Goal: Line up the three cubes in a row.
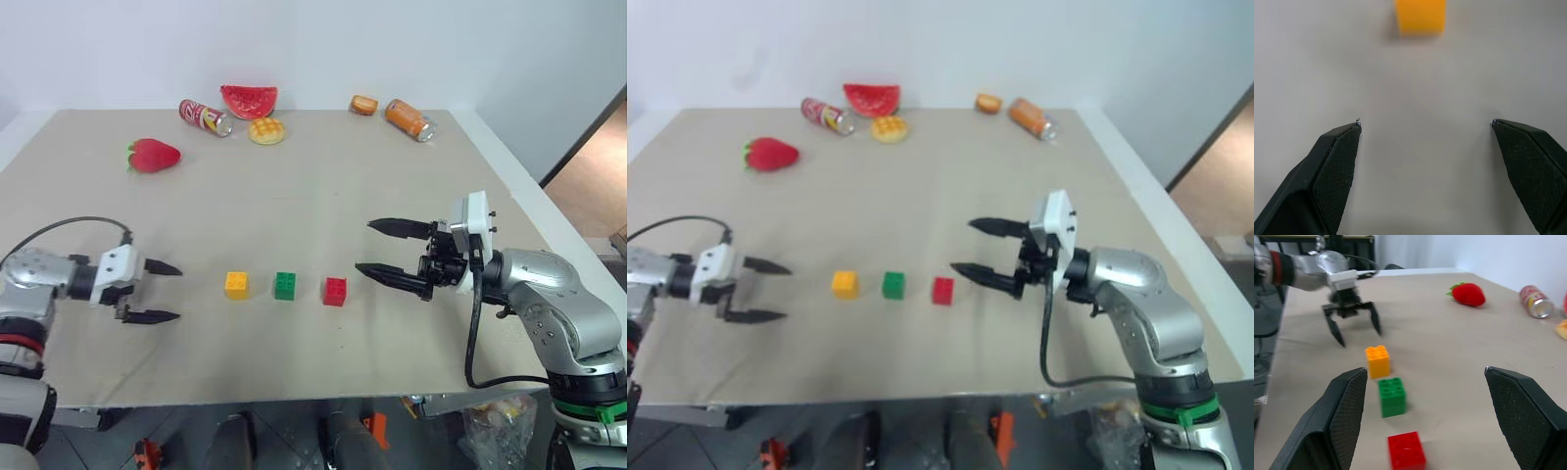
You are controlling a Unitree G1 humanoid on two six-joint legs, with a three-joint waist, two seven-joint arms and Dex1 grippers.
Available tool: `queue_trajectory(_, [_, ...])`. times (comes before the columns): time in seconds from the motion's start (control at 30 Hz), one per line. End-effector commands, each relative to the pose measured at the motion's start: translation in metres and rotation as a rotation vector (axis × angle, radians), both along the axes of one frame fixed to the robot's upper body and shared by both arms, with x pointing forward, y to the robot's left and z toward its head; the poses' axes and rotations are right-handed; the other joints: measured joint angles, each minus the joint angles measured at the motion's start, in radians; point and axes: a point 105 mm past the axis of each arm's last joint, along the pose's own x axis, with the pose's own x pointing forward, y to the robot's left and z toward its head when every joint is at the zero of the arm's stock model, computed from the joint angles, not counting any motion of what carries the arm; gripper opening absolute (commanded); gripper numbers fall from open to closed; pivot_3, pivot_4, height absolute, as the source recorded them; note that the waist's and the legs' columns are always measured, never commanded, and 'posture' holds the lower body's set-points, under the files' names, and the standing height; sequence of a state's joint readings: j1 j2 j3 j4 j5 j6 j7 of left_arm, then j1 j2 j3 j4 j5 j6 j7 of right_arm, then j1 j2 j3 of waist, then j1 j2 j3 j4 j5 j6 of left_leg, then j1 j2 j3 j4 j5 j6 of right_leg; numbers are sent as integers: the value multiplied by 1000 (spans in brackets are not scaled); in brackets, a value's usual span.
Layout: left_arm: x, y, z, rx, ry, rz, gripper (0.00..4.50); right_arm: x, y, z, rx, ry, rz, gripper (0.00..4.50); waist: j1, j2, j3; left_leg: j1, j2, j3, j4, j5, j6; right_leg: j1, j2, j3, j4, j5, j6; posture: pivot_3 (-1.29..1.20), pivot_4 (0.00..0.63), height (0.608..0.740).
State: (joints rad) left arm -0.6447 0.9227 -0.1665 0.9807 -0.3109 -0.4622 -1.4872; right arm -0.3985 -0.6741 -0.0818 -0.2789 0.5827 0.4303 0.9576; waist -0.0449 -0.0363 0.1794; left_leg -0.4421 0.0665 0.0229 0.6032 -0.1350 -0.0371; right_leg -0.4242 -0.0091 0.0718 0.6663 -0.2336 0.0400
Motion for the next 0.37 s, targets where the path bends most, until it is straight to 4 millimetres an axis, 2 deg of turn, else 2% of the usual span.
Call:
queue_trajectory(0.03, [23,22,15,-133,-84,335,4450,28,-29,-5,59,-37,-247,3978,1,0,0,1,0,0,0,0,0,1,0,0,0,0,0,0,150,740])
queue_trajectory(0.1, [33,18,28,-308,-155,476,4450,42,-47,-27,99,7,-392,3978,5,-1,-1,1,1,0,0,1,0,1,-1,-1,1,1,0,0,150,740])
queue_trajectory(0.13, [36,16,33,-407,-178,551,4450,53,-60,-43,126,44,-517,3978,6,-1,-1,1,1,1,1,1,1,2,-2,-3,1,1,0,0,150,740])
queue_trajectory(0.23, [32,10,37,-591,-216,720,4450,70,-83,-73,199,114,-767,3978,3,-1,0,1,1,4,1,2,0,2,-5,-3,1,3,0,0,150,740])
queue_trajectory(0.3, [24,5,36,-684,-238,815,4450,74,-90,-78,271,114,-879,3978,-1,-1,0,1,1,5,0,2,0,1,-6,-2,0,3,2,0,150,740])
queue_trajectory(0.37, [15,4,36,-785,-291,932,4450,80,-92,-73,378,102,-976,3978,-3,-1,0,1,0,7,-1,1,0,0,-7,-1,0,5,7,0,150,740])
